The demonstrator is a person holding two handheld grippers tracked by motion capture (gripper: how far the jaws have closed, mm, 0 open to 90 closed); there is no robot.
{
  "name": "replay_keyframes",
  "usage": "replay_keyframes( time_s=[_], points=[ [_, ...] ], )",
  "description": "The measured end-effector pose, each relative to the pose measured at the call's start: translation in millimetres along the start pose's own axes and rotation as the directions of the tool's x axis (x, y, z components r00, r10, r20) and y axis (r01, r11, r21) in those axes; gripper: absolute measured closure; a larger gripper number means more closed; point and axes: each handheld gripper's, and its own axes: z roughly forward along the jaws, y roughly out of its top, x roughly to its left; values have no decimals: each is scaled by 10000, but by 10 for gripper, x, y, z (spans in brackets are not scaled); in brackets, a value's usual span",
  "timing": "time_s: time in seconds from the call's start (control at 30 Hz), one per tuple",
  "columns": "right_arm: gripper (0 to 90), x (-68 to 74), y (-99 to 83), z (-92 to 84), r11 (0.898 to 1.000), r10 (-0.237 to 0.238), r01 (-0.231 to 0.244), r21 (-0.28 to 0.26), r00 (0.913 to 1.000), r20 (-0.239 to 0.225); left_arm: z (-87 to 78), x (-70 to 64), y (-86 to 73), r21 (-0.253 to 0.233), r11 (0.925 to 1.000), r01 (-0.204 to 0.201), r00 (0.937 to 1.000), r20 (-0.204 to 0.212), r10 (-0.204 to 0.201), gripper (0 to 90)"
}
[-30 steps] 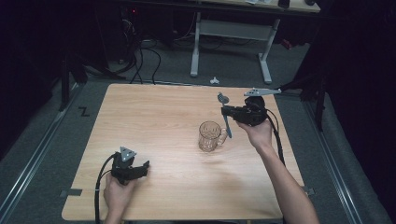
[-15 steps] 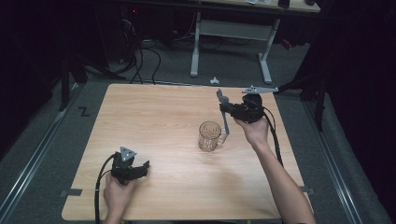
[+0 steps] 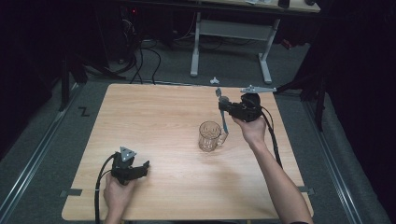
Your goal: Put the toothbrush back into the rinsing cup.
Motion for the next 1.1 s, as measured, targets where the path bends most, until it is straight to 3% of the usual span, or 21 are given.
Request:
replay_keyframes(
  time_s=[0.73,1.1],
  points=[
    [802,-23,-30,116,10000,65,-64,-29,9999,146,0,0,0,1,10000,1,10000,1,-1,223],
    [801,-53,-51,90,9999,77,-80,121,9998,201,0,0,0,1,10000,-3,10000,1,3,224]
  ],
)
